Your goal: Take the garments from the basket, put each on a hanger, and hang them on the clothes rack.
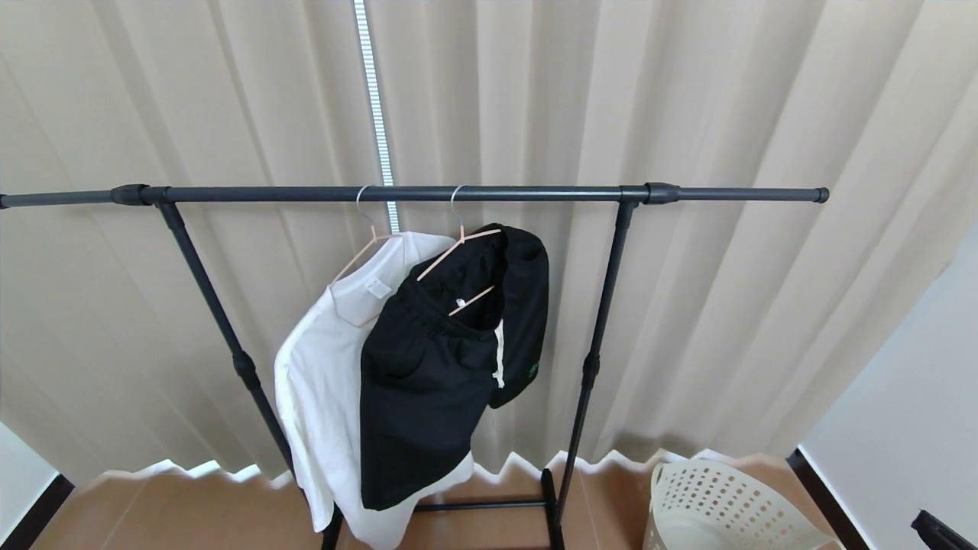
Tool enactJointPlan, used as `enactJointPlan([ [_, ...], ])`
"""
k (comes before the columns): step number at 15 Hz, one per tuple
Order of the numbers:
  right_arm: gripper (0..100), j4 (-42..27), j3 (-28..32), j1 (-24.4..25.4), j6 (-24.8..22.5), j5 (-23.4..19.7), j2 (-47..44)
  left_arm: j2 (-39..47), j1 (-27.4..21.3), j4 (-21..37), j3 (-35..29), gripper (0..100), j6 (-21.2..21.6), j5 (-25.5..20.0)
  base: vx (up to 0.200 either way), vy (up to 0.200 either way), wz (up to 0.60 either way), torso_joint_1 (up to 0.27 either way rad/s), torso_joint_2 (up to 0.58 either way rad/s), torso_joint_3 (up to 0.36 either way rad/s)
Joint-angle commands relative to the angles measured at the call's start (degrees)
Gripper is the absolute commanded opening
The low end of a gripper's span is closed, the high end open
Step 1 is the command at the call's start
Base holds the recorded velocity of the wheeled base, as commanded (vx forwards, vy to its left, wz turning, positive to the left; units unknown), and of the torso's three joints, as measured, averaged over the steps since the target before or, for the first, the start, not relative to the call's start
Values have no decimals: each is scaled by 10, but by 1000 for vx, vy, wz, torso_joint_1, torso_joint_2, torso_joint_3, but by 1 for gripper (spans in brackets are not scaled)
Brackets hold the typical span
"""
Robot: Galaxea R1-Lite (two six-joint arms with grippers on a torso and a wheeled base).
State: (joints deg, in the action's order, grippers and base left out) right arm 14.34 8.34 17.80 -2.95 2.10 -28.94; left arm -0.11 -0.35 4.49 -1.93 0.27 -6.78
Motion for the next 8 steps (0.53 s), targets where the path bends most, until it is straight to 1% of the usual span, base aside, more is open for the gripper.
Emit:
enactJointPlan([
  [1,100,-4,-34,-8,-6,14,85,1,0,0,0,100,0,0,0,0,0,0,0,0],
  [3,100,-23,-32,-19,-7,19,106,1,0,0,0,100,0,0,0,0,0,0,0,0],
  [5,100,-56,-33,-51,-9,26,157,1,0,0,0,100,0,0,0,0,0,0,0,0],
  [6,100,-67,-33,-58,-11,26,170,1,0,0,0,100,0,-1,0,0,0,0,0,0],
  [7,100,-110,-31,-75,-20,22,211,1,0,0,0,100,0,-1,0,0,0,0,0,0],
  [8,100,-126,-32,-79,-28,22,228,1,0,0,0,100,0,0,0,0,0,0,0,0],
])
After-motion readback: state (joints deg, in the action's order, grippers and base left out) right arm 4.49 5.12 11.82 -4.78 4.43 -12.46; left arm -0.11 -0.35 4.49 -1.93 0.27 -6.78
